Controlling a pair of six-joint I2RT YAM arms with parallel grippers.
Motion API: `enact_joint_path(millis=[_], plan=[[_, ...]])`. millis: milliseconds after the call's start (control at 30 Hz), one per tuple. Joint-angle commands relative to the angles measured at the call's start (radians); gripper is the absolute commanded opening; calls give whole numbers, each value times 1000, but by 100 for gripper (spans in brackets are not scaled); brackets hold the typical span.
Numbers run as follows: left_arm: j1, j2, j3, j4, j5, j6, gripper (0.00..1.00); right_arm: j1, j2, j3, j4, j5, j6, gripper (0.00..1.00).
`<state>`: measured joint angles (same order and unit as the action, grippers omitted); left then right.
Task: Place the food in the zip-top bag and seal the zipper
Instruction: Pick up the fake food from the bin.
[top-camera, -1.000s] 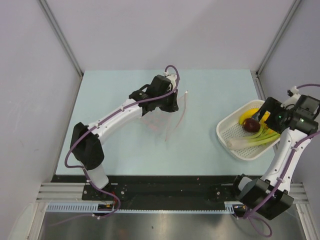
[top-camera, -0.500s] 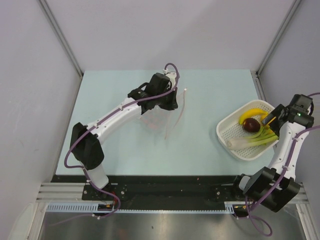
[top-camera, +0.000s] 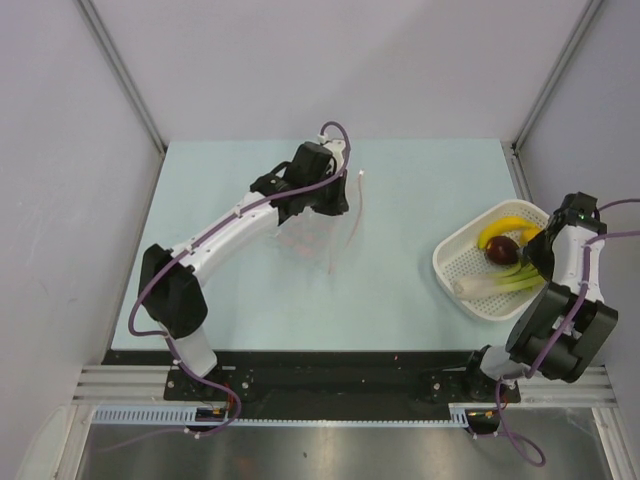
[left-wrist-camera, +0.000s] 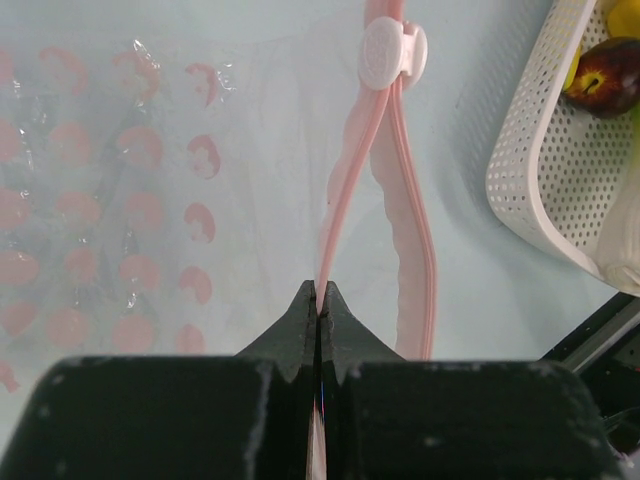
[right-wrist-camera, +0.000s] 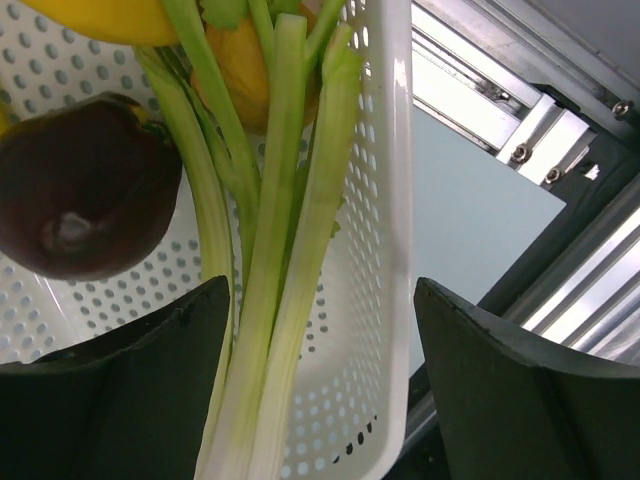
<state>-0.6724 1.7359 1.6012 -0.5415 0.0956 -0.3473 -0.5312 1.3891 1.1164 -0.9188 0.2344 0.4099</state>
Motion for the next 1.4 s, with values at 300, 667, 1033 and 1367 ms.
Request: enact_joint_path(millis=[300, 667, 1033, 1367], plan=[[39, -13, 45, 26, -14, 13, 0, 48, 136, -3, 129, 54, 122, 70], [51, 13, 77, 11, -8, 21, 0, 69, 264, -4, 196, 74, 124, 77], [80, 24, 103, -50, 4, -30, 0, 91, 242, 42, 149, -16, 147, 21], [96, 4, 92, -104, 35, -111, 0, 73, -11, 80, 132, -141, 121, 0]])
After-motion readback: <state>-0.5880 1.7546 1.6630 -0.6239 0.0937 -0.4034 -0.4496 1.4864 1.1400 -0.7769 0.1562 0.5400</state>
